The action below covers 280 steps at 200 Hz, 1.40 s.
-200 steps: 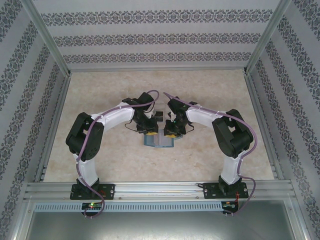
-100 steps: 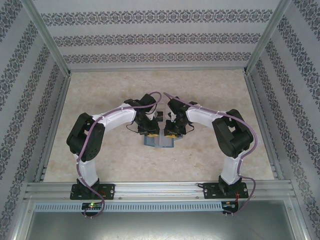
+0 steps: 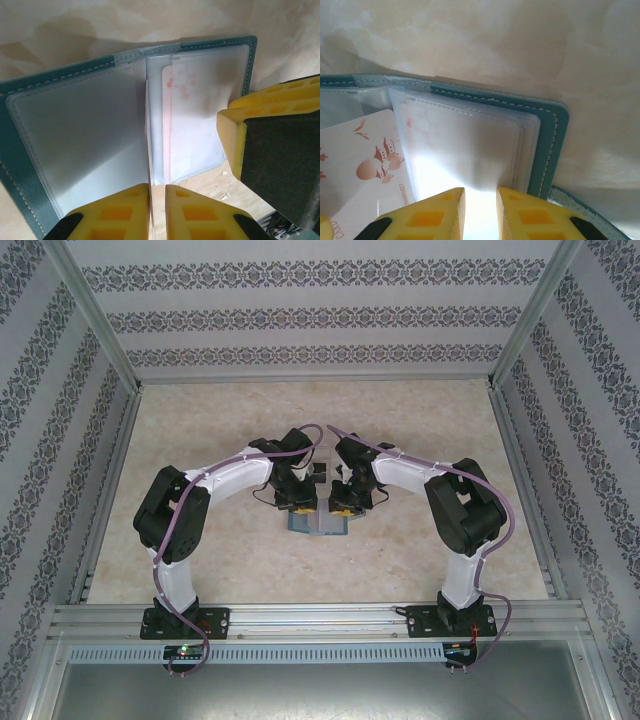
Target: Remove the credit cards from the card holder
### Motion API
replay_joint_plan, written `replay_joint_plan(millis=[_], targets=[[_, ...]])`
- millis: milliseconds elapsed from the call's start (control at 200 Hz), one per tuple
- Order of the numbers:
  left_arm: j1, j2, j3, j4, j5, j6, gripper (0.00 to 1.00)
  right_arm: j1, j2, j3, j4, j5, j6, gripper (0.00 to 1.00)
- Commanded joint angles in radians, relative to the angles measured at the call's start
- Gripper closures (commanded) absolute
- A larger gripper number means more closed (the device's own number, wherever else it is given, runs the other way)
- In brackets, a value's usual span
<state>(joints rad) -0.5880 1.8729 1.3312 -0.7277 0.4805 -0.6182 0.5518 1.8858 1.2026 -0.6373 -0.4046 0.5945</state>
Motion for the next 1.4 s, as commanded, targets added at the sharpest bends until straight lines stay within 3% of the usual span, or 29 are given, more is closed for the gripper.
replay_joint_plan(millis=[0, 1179, 1394], targets=[[-0.009, 0.011, 0.003, -0.053, -0.022, -0.014, 0.86, -0.012, -0.024, 0.025, -0.032, 0.021, -0.025, 0.76], [-0.009, -0.049, 0.069, -0.142, -0.068, -0.006, 1.00, -0.046, -0.099, 0.045, -0.087, 0.038, -0.051, 0.76], [-0.009, -0.031, 0.123, -0.209, -0.049, 0.132, 1.00, -0.052, -0.096, 0.043, -0.096, 0.040, -0.058, 0.76]])
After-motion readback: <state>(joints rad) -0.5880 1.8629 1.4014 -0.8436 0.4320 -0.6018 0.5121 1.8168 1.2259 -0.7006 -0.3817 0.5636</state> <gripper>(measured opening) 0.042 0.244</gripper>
